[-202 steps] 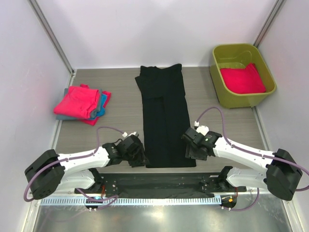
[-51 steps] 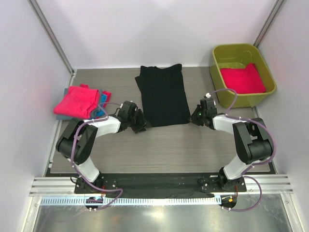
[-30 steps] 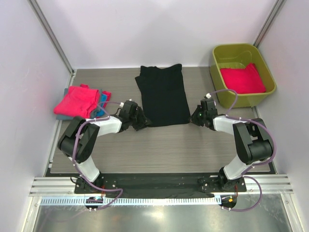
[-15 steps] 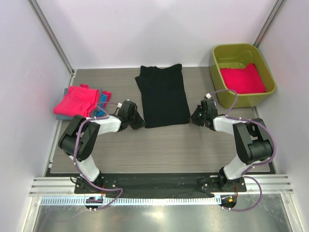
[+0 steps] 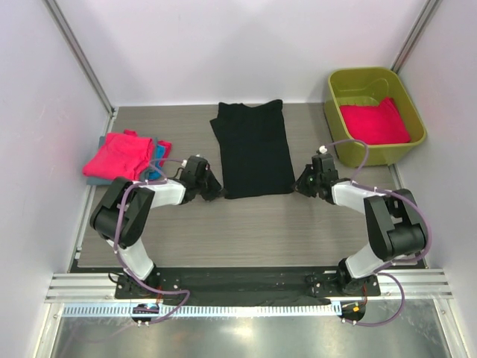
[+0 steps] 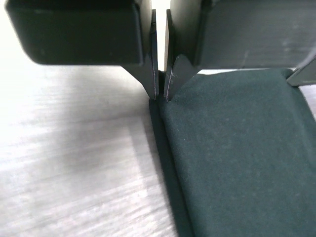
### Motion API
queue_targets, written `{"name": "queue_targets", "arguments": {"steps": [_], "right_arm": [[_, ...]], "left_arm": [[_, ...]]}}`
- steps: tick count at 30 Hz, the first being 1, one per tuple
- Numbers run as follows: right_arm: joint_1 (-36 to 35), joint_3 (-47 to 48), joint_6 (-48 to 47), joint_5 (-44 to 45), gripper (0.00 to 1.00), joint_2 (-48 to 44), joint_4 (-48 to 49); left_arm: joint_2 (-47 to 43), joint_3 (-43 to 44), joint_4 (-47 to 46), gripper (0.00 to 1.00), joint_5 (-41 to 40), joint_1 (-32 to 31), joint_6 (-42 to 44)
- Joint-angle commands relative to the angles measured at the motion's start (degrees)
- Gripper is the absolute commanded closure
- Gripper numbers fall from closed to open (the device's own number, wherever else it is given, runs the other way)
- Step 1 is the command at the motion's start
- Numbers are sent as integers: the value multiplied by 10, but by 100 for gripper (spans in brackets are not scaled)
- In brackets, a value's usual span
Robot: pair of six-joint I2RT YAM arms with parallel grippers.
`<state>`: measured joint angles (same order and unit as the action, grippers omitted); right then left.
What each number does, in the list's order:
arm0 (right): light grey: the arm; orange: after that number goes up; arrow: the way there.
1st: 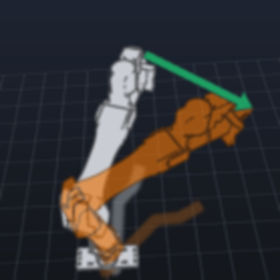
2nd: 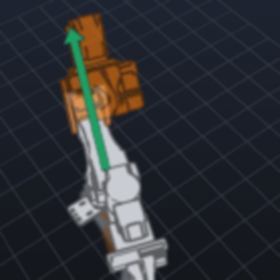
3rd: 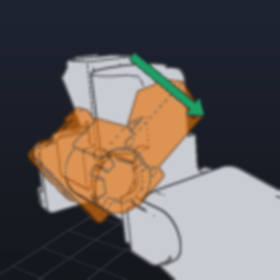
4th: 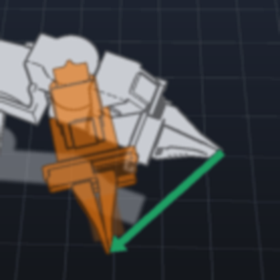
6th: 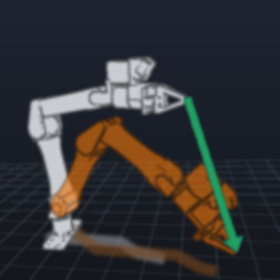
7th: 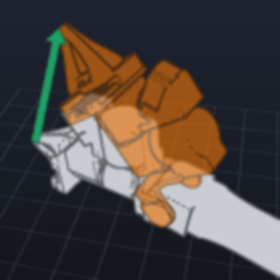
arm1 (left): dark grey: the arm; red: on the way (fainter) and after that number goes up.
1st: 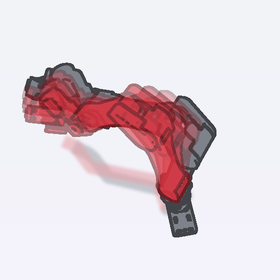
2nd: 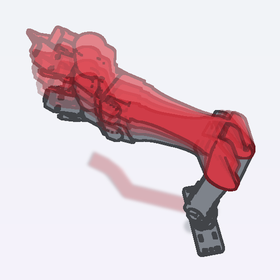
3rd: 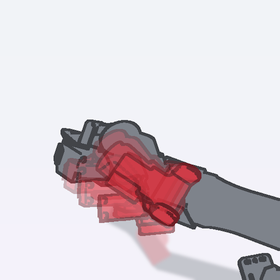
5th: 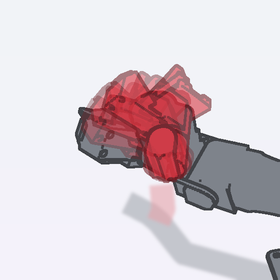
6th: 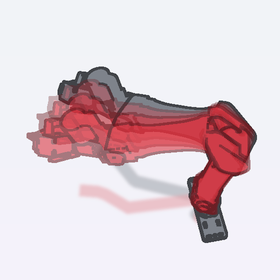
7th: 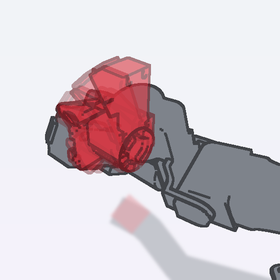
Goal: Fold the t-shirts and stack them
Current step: Fold the tshirt
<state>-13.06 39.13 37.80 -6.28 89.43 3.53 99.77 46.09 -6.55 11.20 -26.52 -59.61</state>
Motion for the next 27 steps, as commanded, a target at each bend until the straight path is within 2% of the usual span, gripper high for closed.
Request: {"name": "queue_targets", "arguments": {"steps": [1,10,15,19,23,27], "right_arm": [[-7,-4,-14,14,99,-69,-67],[-30,-46,-2,0,99,-237,-178],[-33,-28,-3,-18,99,-322,-256],[-36,-1,-10,-24,99,-369,-311],[-36,44,-16,-12,99,-390,-338],[-36,107,-32,22,99,-346,-340]], "left_arm": [[-38,-24,29,100,32,3,17],[-178,-65,102,100,91,2,37],[-304,-84,181,100,82,-13,42],[-366,-87,231,100,102,-13,43],[-392,-56,261,100,102,-13,40],[-354,7,269,100,122,2,48]]}}
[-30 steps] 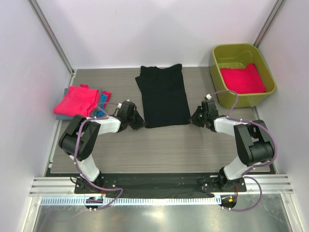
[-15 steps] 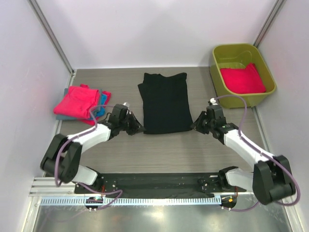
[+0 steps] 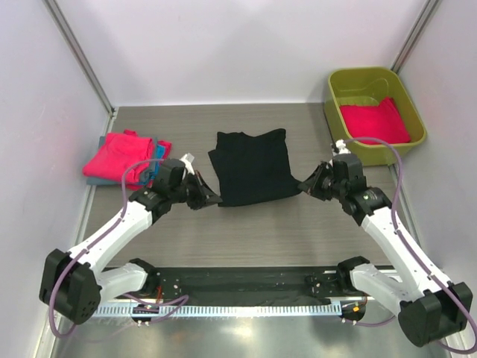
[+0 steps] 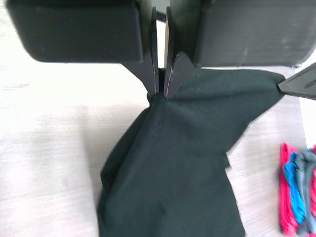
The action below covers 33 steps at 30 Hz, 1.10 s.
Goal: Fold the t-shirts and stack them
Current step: Fold the tshirt
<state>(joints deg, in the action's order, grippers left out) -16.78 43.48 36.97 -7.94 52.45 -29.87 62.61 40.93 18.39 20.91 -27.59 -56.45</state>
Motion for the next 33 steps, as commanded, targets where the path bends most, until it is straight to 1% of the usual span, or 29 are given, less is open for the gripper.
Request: {"name": "queue_targets", "arguments": {"steps": [1,3,4,6,7,10,13,18,19,23,25,27,29,30,33], "right_arm": [[2,79,-26,48,99,36,-5],[0,131,-42,52,99,71,-4],[1,164,-44,58,99,109,-3],[1,197,-56,62,99,144,-3],[2,212,-57,66,99,179,-1],[3,282,-64,72,99,243,2],[4,328,-69,77,99,287,10],[17,378,-81,72,99,379,38],[24,395,-83,68,99,391,45],[37,435,-78,48,99,452,65],[46,463,-74,36,99,488,72],[54,484,-70,20,99,526,78],[60,521,-71,3,99,552,82],[64,548,-69,0,99,582,82],[69,592,-66,-25,99,629,87]], "left_arm": [[28,70,21,100,26,20,19],[57,107,21,100,26,30,26],[66,118,23,100,26,40,29],[101,154,25,100,32,49,36],[113,166,24,100,27,57,39],[158,202,15,100,33,79,40],[211,250,13,100,40,99,43],[306,329,11,100,57,126,42],[318,354,11,100,57,127,43],[371,410,16,100,42,139,41],[407,431,16,100,47,147,35],[433,471,19,100,56,153,33],[469,515,27,100,57,157,34],[484,532,37,100,57,162,33],[539,586,38,100,57,171,26]]}}
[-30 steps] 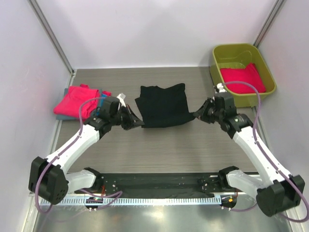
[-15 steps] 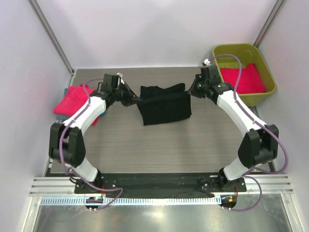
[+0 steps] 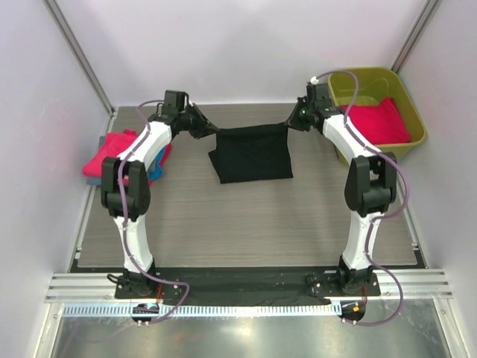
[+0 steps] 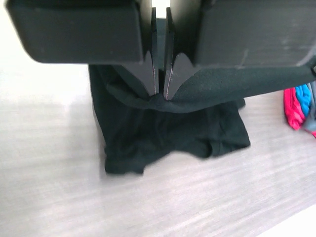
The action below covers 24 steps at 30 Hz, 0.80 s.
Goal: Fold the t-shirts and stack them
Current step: Fold the tshirt
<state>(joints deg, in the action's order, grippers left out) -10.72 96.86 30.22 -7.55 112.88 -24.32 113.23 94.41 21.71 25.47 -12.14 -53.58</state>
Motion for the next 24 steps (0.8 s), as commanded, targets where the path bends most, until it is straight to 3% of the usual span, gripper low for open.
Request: {"name": "queue_targets", "arguments": {"steps": [1,4,5,6,7,9,10,12,18,24], "right_arm": [[12,89,5,-35,98,59,37],[18,160,17,-55,94,111,40],[20,176,24,-56,86,137,40],[21,198,30,-57,47,148,41],[21,202,32,-53,34,153,44],[21,194,27,-44,18,144,52],[21,173,22,-36,10,137,65],[23,144,0,-34,10,110,82],[28,-6,-51,-11,16,66,172],[40,-16,-59,-64,16,89,188]], "left_arm": [[48,65,4,100,13,19,-6],[122,130,-6,94,20,29,-20],[141,147,-17,82,29,31,-24],[180,194,-19,49,40,33,-25],[198,218,-12,38,47,36,-25],[222,247,0,14,50,41,-24],[219,249,-1,9,45,41,-15],[205,229,-6,6,28,40,-5],[142,116,-47,8,-2,32,47],[145,86,-65,11,-19,22,81]]}}
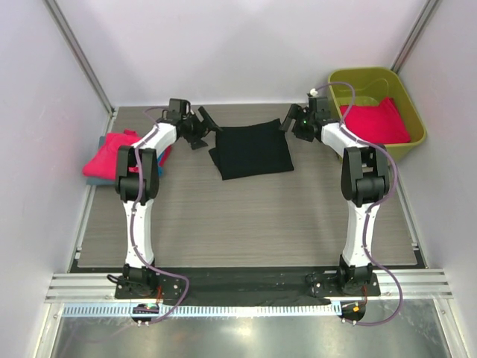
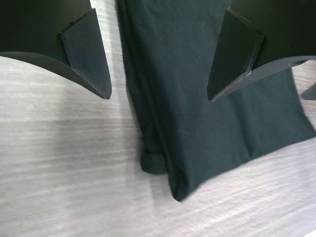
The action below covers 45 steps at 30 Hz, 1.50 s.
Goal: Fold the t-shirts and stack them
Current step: Fold the tshirt
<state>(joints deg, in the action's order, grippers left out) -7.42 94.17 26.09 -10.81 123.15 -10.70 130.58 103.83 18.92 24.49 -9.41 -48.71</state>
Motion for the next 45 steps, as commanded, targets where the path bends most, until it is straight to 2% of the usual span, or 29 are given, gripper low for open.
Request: {"name": "queue_targets", "arguments": {"steps": [1,4,6,9,16,19,23,25,30,31,33,34,35,41,45], "right_arm": [[10,21,-13,-40,16,2,51],[12,40,-10,-60,11,23,46],[13,46,-8,-57,11,40,47],[12,64,-2,-57,12,67,47],[13,101,13,-73,16,113,47],[13,104,19,-90,19,124,54],[13,88,24,-99,19,122,72],[13,73,28,-106,20,119,86],[13,29,34,-120,21,99,125],[13,26,34,-121,21,98,127],[13,22,31,-121,21,93,127],[12,20,32,-122,21,92,130],[13,18,34,-125,21,89,134],[12,3,39,-131,22,80,147],[13,1,40,-137,22,78,149]], "left_arm": [[-26,-10,-41,10,-11,-6,34],[-17,-7,-48,10,-23,-10,46],[-3,-2,-49,17,-26,-12,48],[22,20,-34,21,-30,-11,49],[46,45,-22,19,-38,-12,58],[56,69,12,19,-45,-12,65],[-9,20,5,16,-75,-20,100],[-44,-12,10,12,-112,-23,128],[-137,-35,110,7,-239,-46,200],[-146,-39,124,7,-320,-54,233],[-159,-42,157,7,-399,-82,275],[-157,-42,166,8,-476,-92,309],[-155,-40,182,11,-503,-106,325],[-75,21,276,20,-641,-114,363],[-39,33,277,25,-702,-114,387]]}}
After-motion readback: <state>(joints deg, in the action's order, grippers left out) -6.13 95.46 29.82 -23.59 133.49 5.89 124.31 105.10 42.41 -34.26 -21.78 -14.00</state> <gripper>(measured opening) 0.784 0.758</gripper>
